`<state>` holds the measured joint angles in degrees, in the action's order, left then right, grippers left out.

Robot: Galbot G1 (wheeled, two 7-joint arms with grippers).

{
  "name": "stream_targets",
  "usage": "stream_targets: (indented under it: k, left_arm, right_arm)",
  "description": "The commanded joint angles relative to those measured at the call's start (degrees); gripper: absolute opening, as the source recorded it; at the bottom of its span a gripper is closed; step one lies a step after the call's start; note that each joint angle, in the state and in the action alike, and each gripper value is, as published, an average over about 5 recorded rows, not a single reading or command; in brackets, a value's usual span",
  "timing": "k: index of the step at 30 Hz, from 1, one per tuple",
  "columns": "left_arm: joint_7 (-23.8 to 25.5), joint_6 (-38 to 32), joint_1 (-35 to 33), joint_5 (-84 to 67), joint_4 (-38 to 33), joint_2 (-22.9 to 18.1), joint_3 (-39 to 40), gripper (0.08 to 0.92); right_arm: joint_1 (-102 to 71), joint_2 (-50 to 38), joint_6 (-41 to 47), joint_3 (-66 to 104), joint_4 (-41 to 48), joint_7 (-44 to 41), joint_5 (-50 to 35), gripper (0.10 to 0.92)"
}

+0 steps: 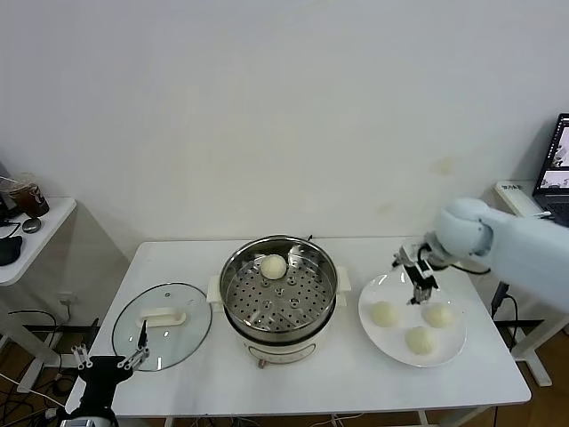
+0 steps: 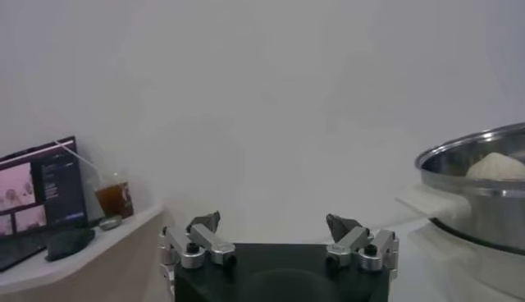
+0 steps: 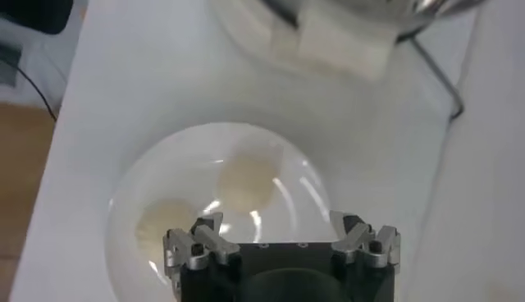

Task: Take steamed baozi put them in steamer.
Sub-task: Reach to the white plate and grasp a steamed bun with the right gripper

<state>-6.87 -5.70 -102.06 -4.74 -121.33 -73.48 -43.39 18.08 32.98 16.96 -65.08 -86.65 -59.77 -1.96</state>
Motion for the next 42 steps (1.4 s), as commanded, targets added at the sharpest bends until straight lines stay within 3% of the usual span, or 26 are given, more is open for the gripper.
stream_targets:
  k: [1, 12, 27, 35, 42]
  left_arm:
    - [-0.15, 0.88, -0.37, 0.23, 0.21, -0.12, -0.47, 0.823]
    - [-0.16, 1.21, -0.5, 0.42, 0.4, -0.55, -1.64, 0.823]
    - [-0.33, 1.2, -0.01, 0.86, 0.96, -0.66, -1.75, 0.823]
    - [-0.25, 1.16, -0.17, 0.94, 0.83, -0.64, -1.72, 0.823]
    - [-0.17, 1.27, -0.16, 1.15, 0.39, -0.77, -1.55, 0.823]
  right_arm:
    - [-14.35, 1.35, 1.7, 10.24, 6.49, 1.21, 3.42, 0.823]
    - [-17.24, 10.5, -1.7, 12.09, 14.6, 0.47, 6.99, 0.823]
    - [-18.31, 15.6, -2.98, 13.1, 20.64, 0.22, 9.95, 0.815]
    - [-18.23, 14.93, -2.21, 12.91, 19.63, -1.0, 9.34, 0.629]
    - [-16.83, 13.98, -2.23, 12.41, 18.37, -1.82, 8.62, 0.549]
